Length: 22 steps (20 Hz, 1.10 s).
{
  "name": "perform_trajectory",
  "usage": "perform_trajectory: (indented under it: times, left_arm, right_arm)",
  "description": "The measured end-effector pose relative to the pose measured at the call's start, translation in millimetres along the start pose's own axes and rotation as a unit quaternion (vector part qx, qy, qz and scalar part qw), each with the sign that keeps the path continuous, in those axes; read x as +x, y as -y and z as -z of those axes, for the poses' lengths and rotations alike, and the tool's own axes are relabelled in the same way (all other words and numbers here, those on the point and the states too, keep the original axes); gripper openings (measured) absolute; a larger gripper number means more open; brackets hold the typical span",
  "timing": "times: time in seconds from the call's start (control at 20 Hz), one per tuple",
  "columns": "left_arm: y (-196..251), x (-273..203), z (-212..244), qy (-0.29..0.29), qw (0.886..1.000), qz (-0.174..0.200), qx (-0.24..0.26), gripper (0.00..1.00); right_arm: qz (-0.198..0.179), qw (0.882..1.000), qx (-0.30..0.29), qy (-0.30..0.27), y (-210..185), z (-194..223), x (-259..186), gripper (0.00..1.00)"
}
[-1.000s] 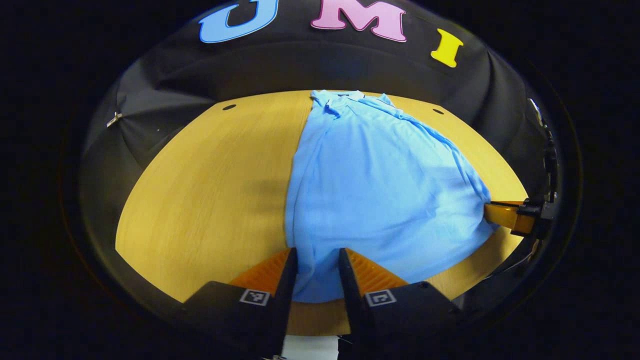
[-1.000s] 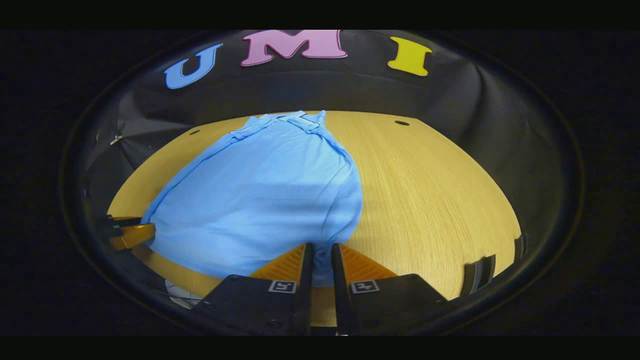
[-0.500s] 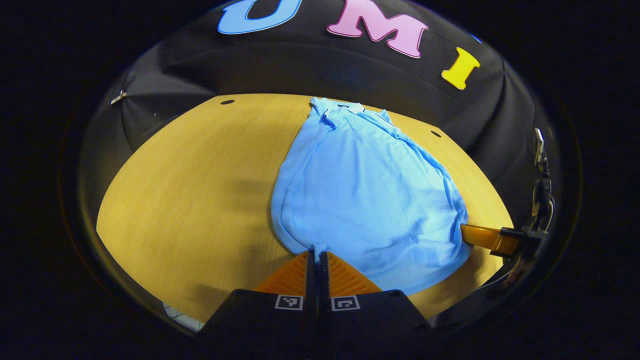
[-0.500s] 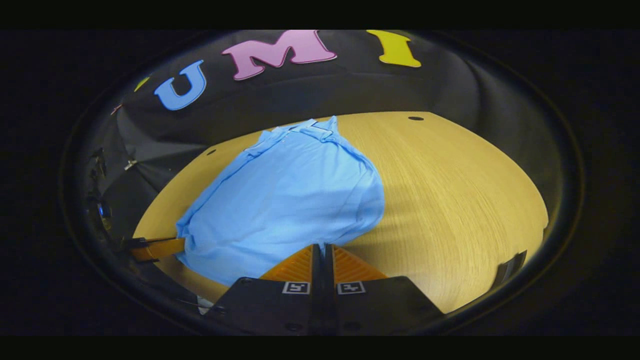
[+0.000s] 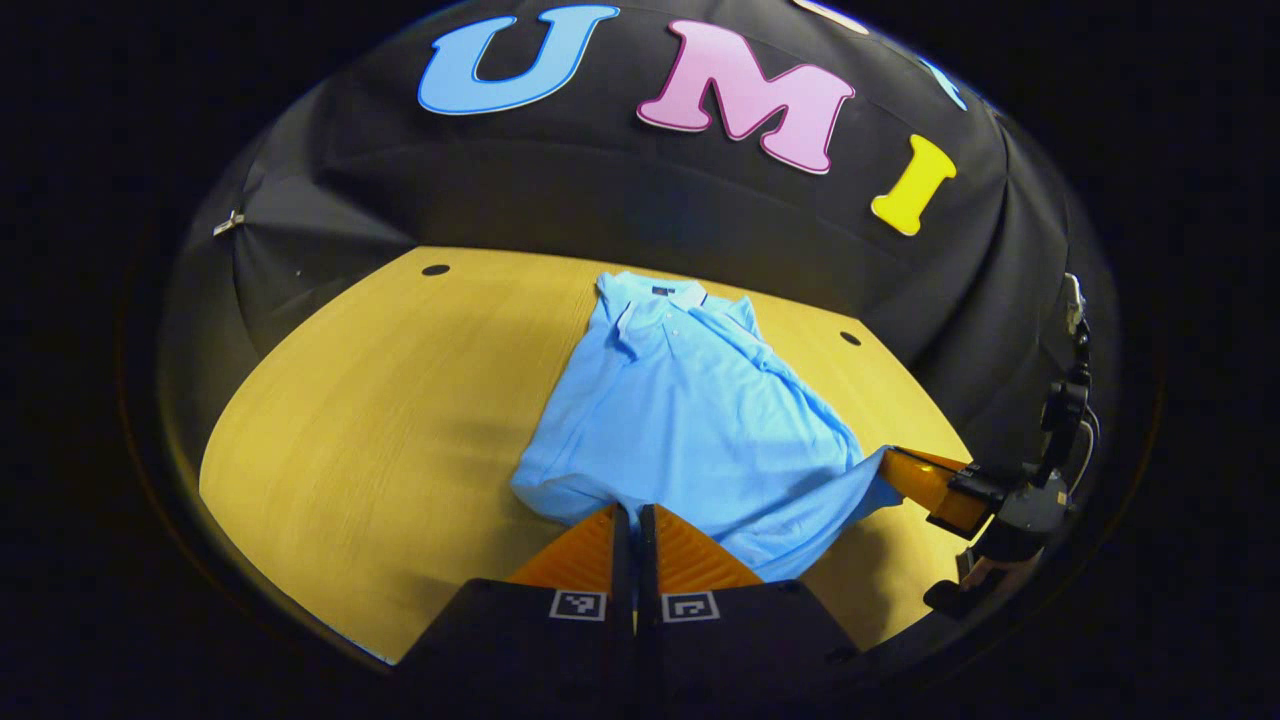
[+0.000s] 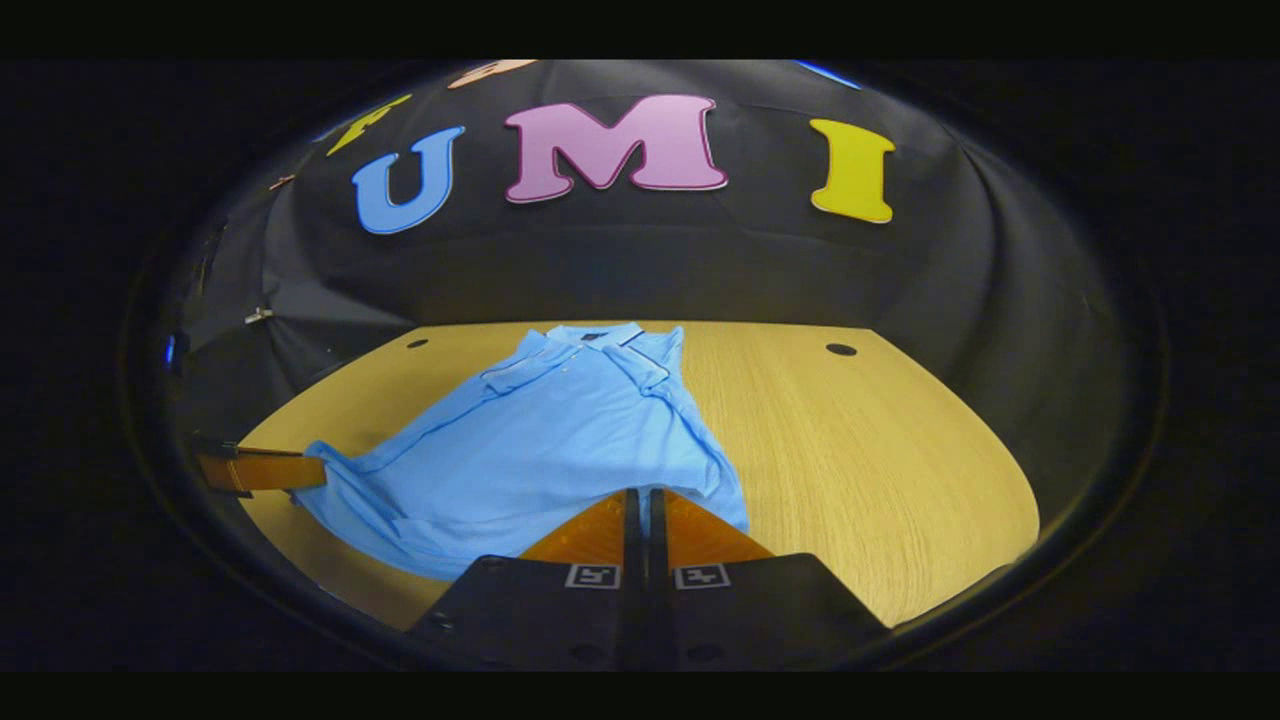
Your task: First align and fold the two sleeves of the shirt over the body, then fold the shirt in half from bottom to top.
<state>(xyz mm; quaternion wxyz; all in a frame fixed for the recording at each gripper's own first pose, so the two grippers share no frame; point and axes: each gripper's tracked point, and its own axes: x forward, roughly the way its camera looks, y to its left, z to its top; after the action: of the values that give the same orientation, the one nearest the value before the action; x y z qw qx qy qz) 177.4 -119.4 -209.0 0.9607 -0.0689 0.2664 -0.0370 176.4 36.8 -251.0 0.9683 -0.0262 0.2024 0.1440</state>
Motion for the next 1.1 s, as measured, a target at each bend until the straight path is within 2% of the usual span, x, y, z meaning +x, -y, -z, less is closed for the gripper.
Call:
perform_trajectory:
  times: [0.15,0.2,0.3,0.35,0.4,0.45,0.5,0.55,0.6,0.65,0.7,0.75,1.1]
  left_arm:
    - [2,8,-33,0.024,1.0,0.004,0.003,0.06]
    - [4,15,-46,0.033,0.999,0.004,0.008,0.06]
    - [4,30,-70,0.05,0.999,0.004,0.018,0.06]
    - [4,38,-84,0.059,0.998,0.007,0.02,0.06]
    - [4,48,-96,0.066,0.998,0.007,0.021,0.06]
    - [4,57,-111,0.074,0.997,0.008,0.022,0.06]
    - [2,67,-126,0.083,0.996,0.007,0.025,0.06]
    - [-1,78,-142,0.093,0.995,0.007,0.029,0.11]
    - [-3,89,-159,0.104,0.994,0.006,0.031,0.06]
    - [-4,100,-176,0.113,0.993,0.007,0.031,0.06]
    - [-5,112,-190,0.121,0.992,0.01,0.03,0.06]
    - [-8,124,-204,0.128,0.991,0.009,0.032,0.06]
    - [-23,227,-276,0.151,0.987,0.015,0.052,0.06]
  right_arm:
    - [0.007,1.0,-0.007,0.029,11,-36,16,0.0]
    - [0.007,0.999,-0.008,0.04,12,-50,23,0.05]
    - [0.006,0.998,-0.014,0.063,13,-76,39,0.0]
    - [0.004,0.997,-0.02,0.074,12,-88,49,0.05]
    - [0.003,0.996,-0.028,0.086,12,-103,60,0.05]
    - [0.0,0.995,-0.034,0.097,9,-115,69,0.09]
    - [-0.003,0.994,-0.039,0.106,7,-127,81,0.07]
    - [-0.007,0.992,-0.043,0.116,4,-138,91,0.06]
    - [-0.01,0.991,-0.047,0.126,2,-149,102,0.05]
    - [-0.011,0.989,-0.052,0.135,1,-160,113,0.0]
    - [-0.011,0.988,-0.055,0.146,1,-171,124,0.0]
    - [-0.01,0.987,-0.057,0.152,2,-180,137,0.05]
    - [-0.005,0.983,-0.041,0.179,19,-235,234,0.05]
